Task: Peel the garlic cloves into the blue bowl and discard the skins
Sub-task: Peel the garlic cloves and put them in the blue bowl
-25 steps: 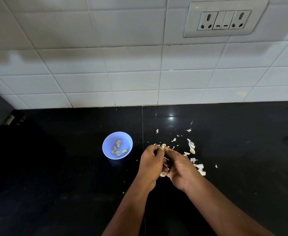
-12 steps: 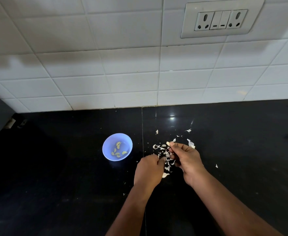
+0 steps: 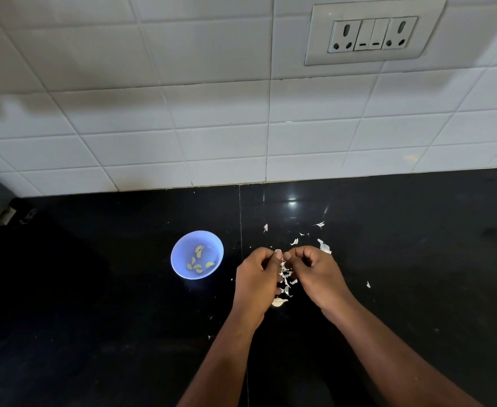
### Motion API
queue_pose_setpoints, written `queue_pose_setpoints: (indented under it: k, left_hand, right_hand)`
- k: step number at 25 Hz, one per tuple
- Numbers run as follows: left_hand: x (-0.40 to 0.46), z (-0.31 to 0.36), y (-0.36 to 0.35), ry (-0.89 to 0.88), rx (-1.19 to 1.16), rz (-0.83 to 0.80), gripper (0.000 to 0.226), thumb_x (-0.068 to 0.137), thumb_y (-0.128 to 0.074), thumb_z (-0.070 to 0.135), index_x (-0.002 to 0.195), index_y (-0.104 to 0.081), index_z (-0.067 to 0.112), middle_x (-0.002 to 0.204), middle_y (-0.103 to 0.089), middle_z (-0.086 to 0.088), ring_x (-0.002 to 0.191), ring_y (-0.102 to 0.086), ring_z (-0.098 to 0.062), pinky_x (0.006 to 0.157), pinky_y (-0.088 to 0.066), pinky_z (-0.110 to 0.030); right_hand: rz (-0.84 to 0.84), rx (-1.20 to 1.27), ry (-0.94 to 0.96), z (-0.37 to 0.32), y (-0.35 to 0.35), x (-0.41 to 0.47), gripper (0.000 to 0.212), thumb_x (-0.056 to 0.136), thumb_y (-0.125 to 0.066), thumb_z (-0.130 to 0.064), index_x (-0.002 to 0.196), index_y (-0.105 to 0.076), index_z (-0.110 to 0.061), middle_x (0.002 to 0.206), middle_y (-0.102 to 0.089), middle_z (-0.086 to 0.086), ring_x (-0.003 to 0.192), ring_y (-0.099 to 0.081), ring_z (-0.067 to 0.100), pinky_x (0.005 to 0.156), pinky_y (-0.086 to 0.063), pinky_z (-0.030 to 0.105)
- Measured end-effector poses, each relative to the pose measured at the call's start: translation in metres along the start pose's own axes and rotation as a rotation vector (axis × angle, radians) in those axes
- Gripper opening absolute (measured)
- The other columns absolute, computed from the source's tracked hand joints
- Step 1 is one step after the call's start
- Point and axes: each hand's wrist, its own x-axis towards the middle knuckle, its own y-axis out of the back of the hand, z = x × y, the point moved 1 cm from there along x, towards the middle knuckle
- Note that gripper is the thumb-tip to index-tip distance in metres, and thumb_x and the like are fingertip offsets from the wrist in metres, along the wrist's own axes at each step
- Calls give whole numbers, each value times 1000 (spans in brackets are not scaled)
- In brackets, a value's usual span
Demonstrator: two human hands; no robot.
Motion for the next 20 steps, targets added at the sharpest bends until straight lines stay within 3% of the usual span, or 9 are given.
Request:
queue_pose_setpoints:
  k: [3,5,8,10,13,16,18,20]
  left_hand:
    - [4,-5,1,-61,81,19,23,105,-60,29,84,-65,21,79,-69,-3,70,-61,-8,67,-58,-36]
    - [3,-5,1,-132,169,20,25,106,-59,27,81,-59,23,76,-63,5,67,-54,-2,65,-48,-25]
    - [-1,-3,-2,-212,248,23,32,106,-57,19,76,-52,31,76,-56,14,69,-51,2,64,-38,-15]
    - [-2,-5,-5,-190,201,9,36,106,-57,18,74,-51,33,71,-55,18,66,-50,2,64,-38,-15]
    - [0,-8,-8,-72,72,-7,29,107,-55,23,78,-58,27,67,-56,16,62,-47,-3,63,-42,-24]
    - [3,-7,-9,28,-82,0,27,109,-53,29,84,-63,23,64,-56,9,62,-50,-10,61,-45,-31]
    - [3,-5,-8,70,-148,9,32,110,-50,32,83,-58,18,62,-52,4,61,-48,-13,57,-44,-27]
    - [3,-6,-8,80,-142,17,34,111,-49,35,83,-55,16,61,-51,4,60,-47,-11,56,-43,-27]
  right_hand:
    - [-74,-79,34,-2,1,-3,14,101,-66,-25,95,-79,-25,84,-78,-7,77,-72,13,73,-55,33]
    - [-92,-185,64,-4,3,-3,14,99,-67,-28,93,-79,-28,76,-76,-4,64,-67,17,62,-53,34]
    - [-57,-316,93,-8,7,0,14,93,-68,-29,82,-77,-27,65,-71,1,47,-49,4,53,-42,27]
    - [-45,-306,68,-10,7,3,16,92,-69,-28,78,-77,-25,64,-70,4,45,-47,4,52,-41,27]
    - [-52,-192,9,-10,6,2,18,93,-68,-25,78,-79,-24,67,-72,5,55,-59,9,54,-50,34]
    - [-67,-10,-46,-10,4,-1,15,95,-72,-23,84,-82,-24,74,-77,1,62,-66,13,57,-51,29]
    - [14,-66,-45,-10,6,2,16,91,-78,-33,77,-79,-25,70,-76,-3,63,-70,18,59,-53,34]
    - [85,-311,-46,-6,12,7,31,87,-76,-55,72,-73,-28,66,-71,-9,62,-67,12,59,-50,31]
